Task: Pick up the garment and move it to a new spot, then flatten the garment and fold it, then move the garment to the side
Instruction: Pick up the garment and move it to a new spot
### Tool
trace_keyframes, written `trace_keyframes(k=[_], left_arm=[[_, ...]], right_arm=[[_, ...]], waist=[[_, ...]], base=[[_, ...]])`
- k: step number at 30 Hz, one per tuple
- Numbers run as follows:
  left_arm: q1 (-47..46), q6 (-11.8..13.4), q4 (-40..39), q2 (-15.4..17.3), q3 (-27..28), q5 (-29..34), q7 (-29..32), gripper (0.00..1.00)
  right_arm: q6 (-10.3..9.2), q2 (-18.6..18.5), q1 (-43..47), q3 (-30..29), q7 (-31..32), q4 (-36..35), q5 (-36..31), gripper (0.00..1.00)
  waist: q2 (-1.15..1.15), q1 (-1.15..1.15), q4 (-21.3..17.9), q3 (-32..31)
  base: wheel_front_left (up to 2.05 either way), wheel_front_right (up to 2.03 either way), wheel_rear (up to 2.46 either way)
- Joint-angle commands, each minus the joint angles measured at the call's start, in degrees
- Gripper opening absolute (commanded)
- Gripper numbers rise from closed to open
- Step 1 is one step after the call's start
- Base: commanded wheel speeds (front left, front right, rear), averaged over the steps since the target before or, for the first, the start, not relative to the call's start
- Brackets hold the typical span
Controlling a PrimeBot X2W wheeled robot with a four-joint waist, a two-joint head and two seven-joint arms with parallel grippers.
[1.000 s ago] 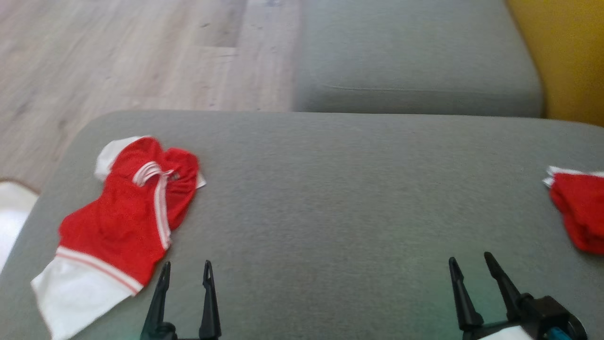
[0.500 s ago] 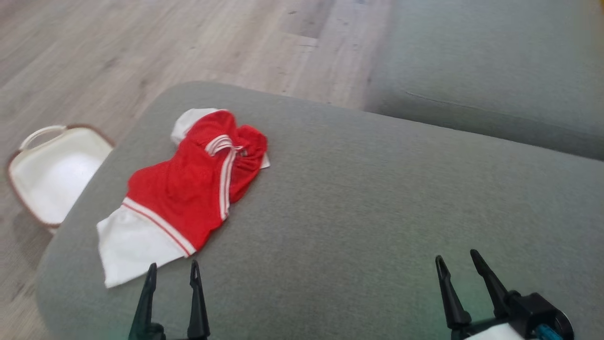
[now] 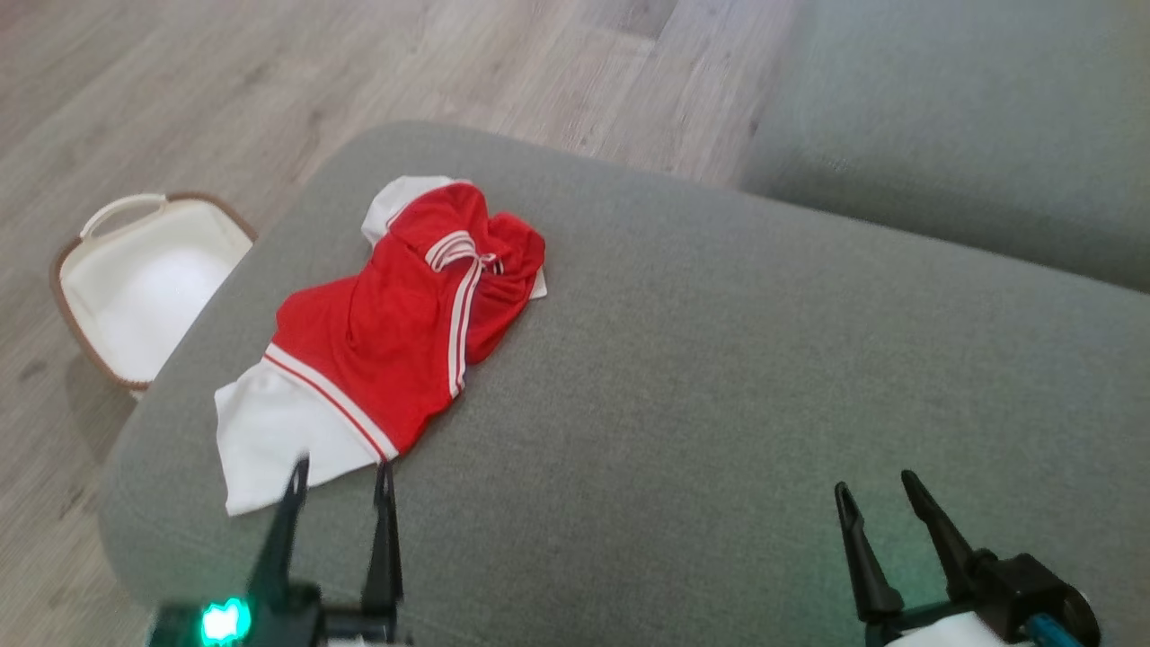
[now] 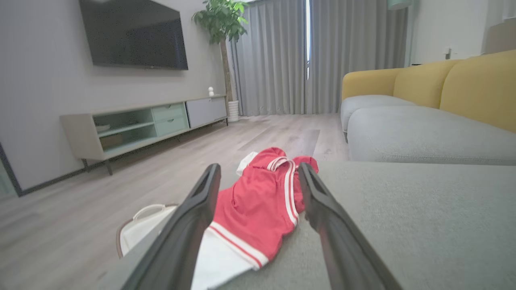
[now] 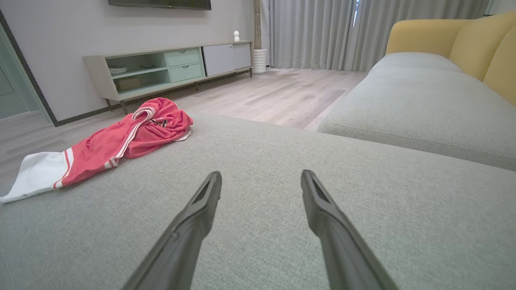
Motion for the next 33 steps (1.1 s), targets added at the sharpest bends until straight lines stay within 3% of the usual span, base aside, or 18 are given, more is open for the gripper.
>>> trace_keyframes(k=[1, 8, 12, 16, 22, 27, 33], left_arm=[[-6.52, -0.63, -2.99, 1.34, 1.35, 1.21, -0.28, 1.00], [-19.47, -1.17, -5.79, 4.93, 3.49, 2.63, -0.28, 1.00], [-30.95, -2.92, -1.43, 6.76, 4.85, 2.06, 0.71, 1.00], [-42.77, -5.35, 7.50, 6.91, 4.79, 0.67, 5.94, 1.00], [-58.12, -7.16, 25.54, 3.38, 3.90, -2.05, 17.29, 1.00], [-66.84, -4.79, 40.87, 2.51, 3.25, -1.11, 23.30, 1.00], [-68.83, -1.78, 55.49, 2.57, 3.06, -0.68, 26.64, 1.00]], right_arm=[[0.39, -2.33, -2.77, 1.16, -0.68, -2.32, -0.13, 1.00], [0.39, -8.59, -6.71, 1.76, -0.68, -4.55, 0.24, 1.00], [0.39, -12.27, -8.69, 1.72, -0.68, -5.42, 0.91, 1.00], [0.39, -15.38, -10.42, 2.00, -0.68, -6.36, 1.33, 1.00], [0.39, -20.54, -12.46, 1.20, -0.68, -8.35, 1.85, 1.00], [0.39, -23.61, -13.98, 1.40, -0.68, -9.60, 2.63, 1.00], [0.39, -24.17, -14.65, 1.65, -0.68, -9.99, 3.29, 1.00]], waist=[[0.00, 0.00, 0.38, 2.74], [0.00, 0.00, -0.22, 12.08], [0.00, 0.00, -0.47, 16.59], [0.00, 0.00, -1.47, 20.22], [0.00, 0.00, -3.21, 25.57], [0.00, 0.00, -5.52, 29.10], [0.00, 0.00, -8.24, 30.91]], base=[[0.00, 0.00, 0.00], [0.00, 0.00, 0.00], [0.00, 0.00, 0.00], [0.00, 0.00, 0.00], [0.00, 0.00, 0.00], [0.00, 0.00, 0.00], [0.00, 0.00, 0.00]])
